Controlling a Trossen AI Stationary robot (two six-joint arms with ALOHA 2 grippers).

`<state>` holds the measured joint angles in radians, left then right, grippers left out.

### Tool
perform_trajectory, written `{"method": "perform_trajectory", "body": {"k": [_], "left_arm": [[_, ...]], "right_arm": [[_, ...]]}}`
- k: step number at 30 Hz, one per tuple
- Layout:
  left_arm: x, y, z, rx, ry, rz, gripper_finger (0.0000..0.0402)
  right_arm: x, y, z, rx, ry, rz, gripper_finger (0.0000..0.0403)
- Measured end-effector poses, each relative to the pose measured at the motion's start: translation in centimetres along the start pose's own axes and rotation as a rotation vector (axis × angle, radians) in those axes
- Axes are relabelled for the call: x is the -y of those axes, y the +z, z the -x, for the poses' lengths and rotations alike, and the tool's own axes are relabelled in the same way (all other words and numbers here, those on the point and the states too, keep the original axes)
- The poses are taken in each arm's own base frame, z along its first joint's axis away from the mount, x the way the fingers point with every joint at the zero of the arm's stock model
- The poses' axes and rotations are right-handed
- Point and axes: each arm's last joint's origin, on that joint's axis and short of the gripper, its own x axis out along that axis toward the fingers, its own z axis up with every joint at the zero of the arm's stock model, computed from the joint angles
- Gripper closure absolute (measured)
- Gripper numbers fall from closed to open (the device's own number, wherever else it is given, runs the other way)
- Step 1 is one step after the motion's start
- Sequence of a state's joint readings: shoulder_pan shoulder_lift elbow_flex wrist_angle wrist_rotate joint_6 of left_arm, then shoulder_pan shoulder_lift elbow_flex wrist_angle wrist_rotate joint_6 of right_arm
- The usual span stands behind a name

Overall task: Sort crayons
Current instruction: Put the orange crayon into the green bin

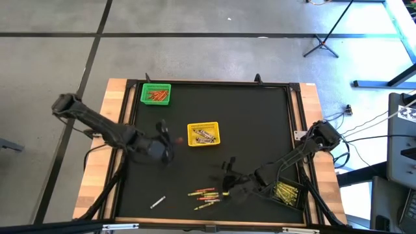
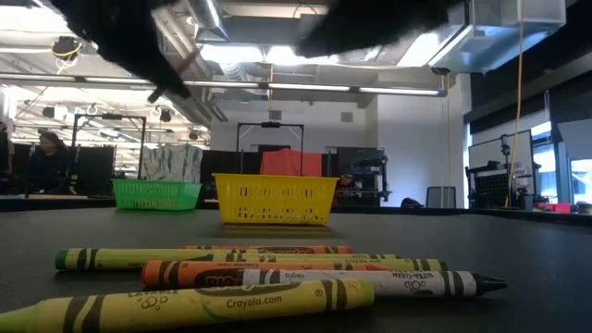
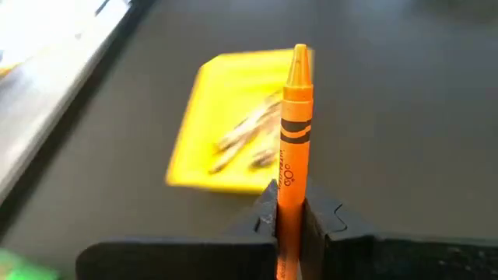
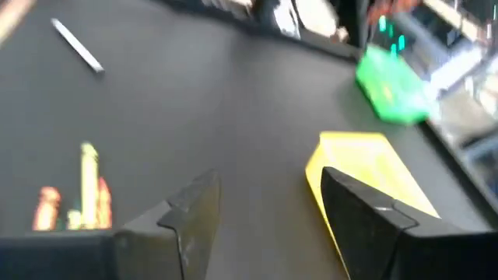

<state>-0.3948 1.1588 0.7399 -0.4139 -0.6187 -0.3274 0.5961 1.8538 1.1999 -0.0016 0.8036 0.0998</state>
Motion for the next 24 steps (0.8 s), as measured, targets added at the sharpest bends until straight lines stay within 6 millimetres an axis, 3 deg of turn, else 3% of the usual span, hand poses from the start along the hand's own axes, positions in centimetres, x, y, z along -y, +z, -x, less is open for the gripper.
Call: {"method": "perform_trajectory", "body": {"k": [8,17,24], "left_arm": [[-7.2,-0.8,-1.3,-0.207,0.266,0.100,0.0398],[-15.5,-2.1,-3.5,-0.411,0.473,0.165,0.0398],[-21.6,-4.2,-5.1,-0.492,0.526,0.282,0.0396]], "right_arm": [[0.5,-2.9,0.5,-0.217,-0.071,-0.101,0.0181],[0.7,-6.8,0.6,-0.278,-0.138,-0.205,0.0181],[1.1,-9.0,0.6,-0.289,-0.189,-0.235,0.0181]]}}
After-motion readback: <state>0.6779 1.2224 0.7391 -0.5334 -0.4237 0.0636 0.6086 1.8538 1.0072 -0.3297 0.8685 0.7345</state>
